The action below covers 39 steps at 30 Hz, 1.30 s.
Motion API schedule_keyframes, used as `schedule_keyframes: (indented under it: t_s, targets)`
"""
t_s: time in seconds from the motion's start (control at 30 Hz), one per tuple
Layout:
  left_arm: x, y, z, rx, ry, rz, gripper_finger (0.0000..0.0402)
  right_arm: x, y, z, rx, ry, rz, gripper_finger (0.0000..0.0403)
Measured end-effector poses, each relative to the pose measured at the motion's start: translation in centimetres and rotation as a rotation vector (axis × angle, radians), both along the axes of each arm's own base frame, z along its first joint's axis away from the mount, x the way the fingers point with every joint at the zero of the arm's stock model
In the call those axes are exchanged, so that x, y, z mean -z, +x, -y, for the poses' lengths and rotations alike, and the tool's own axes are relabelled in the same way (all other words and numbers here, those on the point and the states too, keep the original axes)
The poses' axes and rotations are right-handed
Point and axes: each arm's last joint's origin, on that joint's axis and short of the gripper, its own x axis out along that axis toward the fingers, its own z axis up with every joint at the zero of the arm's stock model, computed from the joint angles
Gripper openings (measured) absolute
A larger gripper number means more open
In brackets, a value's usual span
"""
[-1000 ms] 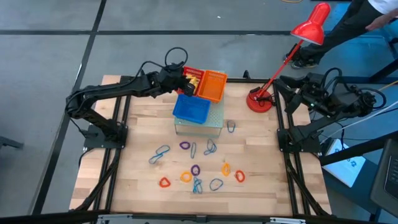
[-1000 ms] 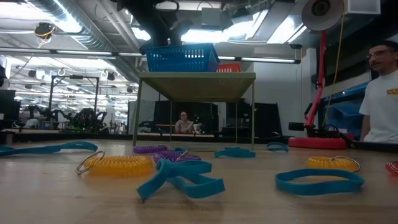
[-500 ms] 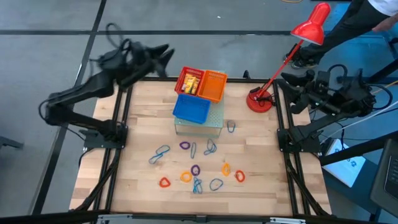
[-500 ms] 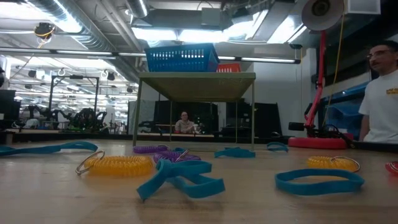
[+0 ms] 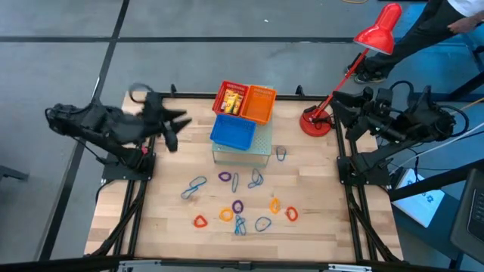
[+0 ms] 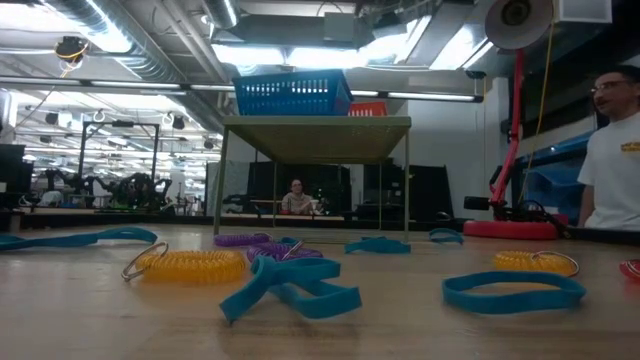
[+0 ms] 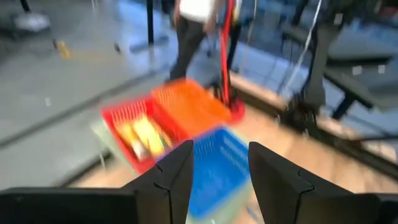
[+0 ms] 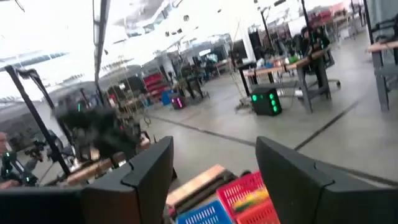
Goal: Pick & Place Office Desk Supplies
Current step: Put the blue rubber band into the blue basket on the shelf
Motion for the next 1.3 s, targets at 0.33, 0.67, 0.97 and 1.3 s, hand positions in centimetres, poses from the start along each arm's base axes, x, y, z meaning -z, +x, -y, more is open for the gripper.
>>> schedule_keyframes:
  t_s: [0.33, 0.67, 0.97, 1.3]
  targets:
    - [3.7, 3.5, 5.8, 0.071, -0.136, -0.115, 0.0136, -0.8, 0.3, -0.1, 0.033, -0.120, 0.008, 0.0231]
    - [10.0, 5.5, 12.0, -0.105, -0.304, -0.243, 0.0136, -0.9, 0.5, -0.4, -0.050, -0.144, 0.028, 0.0231]
    - [16.7, 7.7, 15.8, -0.133, -0.304, -0.671, 0.0137, -0.8, 1.0, -0.6, -0.073, -0.124, 0.032, 0.0231]
    - [20.6, 9.7, 14.7, 0.071, -0.375, -0.586, 0.0132, -0.9, 2.7, -1.3, -0.044, -0.075, 0.073, 0.0231]
